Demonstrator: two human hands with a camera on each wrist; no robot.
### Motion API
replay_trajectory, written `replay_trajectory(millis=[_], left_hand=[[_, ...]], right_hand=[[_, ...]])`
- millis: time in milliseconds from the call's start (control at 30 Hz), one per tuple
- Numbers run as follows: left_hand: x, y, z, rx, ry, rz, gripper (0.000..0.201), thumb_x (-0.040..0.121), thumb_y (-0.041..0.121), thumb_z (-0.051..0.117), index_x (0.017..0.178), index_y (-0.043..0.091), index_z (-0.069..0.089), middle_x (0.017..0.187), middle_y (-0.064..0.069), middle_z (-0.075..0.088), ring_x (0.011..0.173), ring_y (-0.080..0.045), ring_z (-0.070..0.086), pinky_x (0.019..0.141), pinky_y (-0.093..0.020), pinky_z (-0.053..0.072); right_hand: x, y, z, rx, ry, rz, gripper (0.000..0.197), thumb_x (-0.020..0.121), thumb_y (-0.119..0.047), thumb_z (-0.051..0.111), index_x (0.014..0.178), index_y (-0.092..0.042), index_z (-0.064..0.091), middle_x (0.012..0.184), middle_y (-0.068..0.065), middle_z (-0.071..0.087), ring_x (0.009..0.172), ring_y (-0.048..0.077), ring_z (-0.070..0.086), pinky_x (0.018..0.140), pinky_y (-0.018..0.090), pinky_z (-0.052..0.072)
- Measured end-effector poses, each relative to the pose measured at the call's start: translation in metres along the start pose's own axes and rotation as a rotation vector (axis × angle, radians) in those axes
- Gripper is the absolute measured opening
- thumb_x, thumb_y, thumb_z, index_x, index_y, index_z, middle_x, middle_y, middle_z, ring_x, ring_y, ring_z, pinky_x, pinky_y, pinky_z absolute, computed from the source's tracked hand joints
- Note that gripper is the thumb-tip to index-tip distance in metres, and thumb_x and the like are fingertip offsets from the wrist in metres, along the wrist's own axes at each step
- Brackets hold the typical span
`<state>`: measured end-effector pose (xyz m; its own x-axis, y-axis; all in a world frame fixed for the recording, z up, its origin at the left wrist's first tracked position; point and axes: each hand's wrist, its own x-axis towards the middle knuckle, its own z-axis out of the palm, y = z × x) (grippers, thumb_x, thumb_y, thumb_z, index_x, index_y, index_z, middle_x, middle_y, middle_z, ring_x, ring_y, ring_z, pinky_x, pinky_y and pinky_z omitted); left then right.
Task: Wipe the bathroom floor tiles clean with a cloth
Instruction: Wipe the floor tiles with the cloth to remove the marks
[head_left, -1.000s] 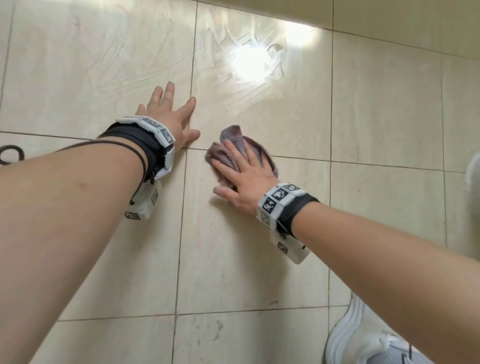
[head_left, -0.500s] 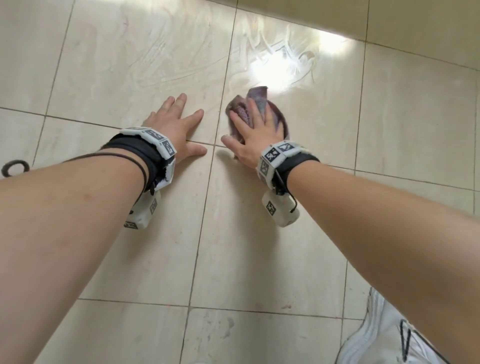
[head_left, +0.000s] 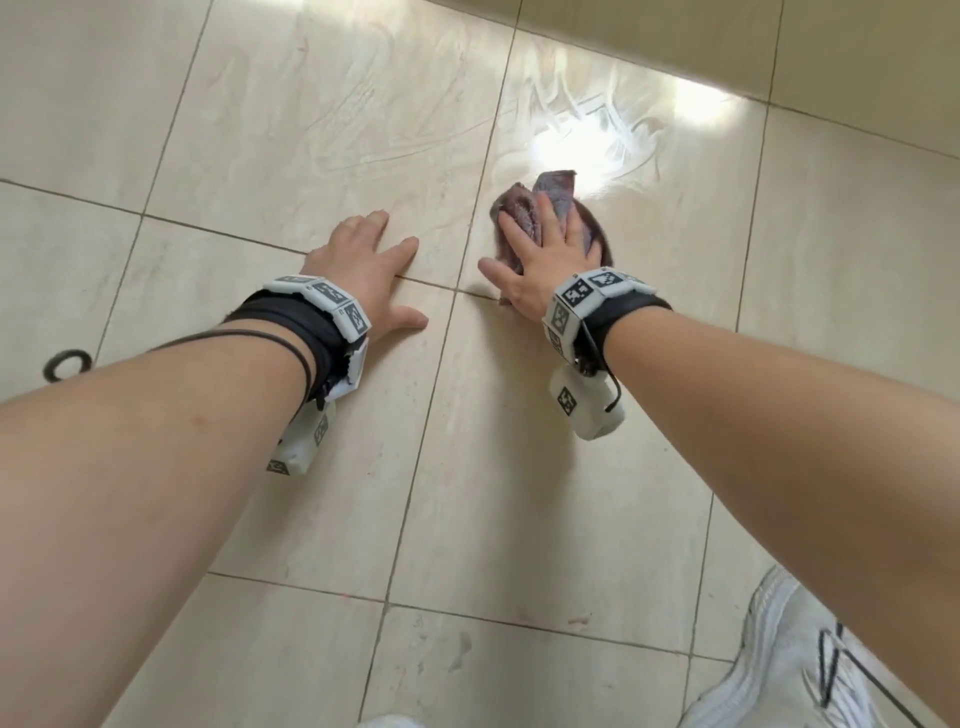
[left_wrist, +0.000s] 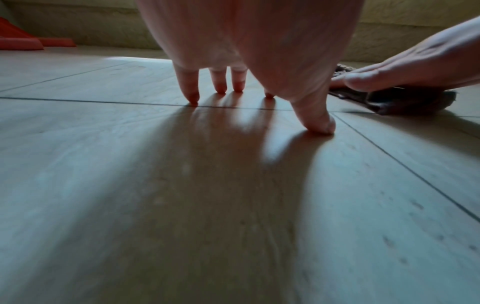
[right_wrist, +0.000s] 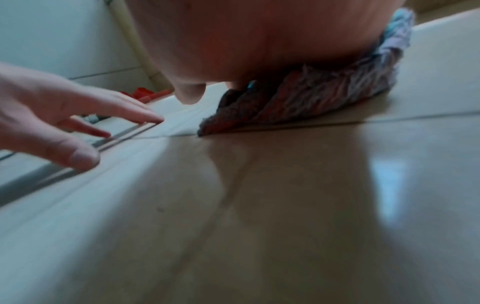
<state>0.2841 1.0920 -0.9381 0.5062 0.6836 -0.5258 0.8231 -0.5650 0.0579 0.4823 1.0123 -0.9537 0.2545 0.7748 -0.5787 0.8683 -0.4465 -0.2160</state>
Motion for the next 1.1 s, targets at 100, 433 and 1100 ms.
replay_trajectory(millis=[100,433,1100], left_hand=[[-0.004,-0.005,0.003,0.021,0.032,-0.023,0.090,0.079,0.068,0.063,0.152,0.035,0.022,0.161,-0.006,0.010,0.144,-0.031,0.013,0.111,-0.050,0.029],[-0.003,-0.006,0.004,0.035,0.015,-0.036,0.092,0.075,0.071,0.065,0.150,0.041,0.023,0.159,-0.005,0.011,0.141,-0.032,0.016,0.109,-0.052,0.028],[0.010,0.008,0.001,-0.007,0.052,-0.019,0.097,0.066,0.074,0.070,0.148,0.042,0.029,0.156,-0.008,0.015,0.140,-0.033,0.017,0.110,-0.054,0.026]], right_hand=[[0.004,-0.017,0.003,-0.001,0.018,-0.005,0.071,0.092,-0.070,0.031,0.152,-0.045,0.002,0.160,-0.007,-0.023,0.146,0.029,-0.024,0.117,0.058,-0.007],[-0.069,0.003,0.050,-0.255,-0.112,-0.385,0.067,0.092,-0.070,0.027,0.152,-0.047,0.005,0.160,-0.012,-0.022,0.146,0.019,-0.023,0.116,0.054,-0.007],[-0.080,0.023,0.049,-0.164,0.053,-0.109,0.060,0.095,-0.064,0.031,0.150,-0.044,0.020,0.161,0.001,0.005,0.147,0.030,-0.001,0.118,0.054,0.003]])
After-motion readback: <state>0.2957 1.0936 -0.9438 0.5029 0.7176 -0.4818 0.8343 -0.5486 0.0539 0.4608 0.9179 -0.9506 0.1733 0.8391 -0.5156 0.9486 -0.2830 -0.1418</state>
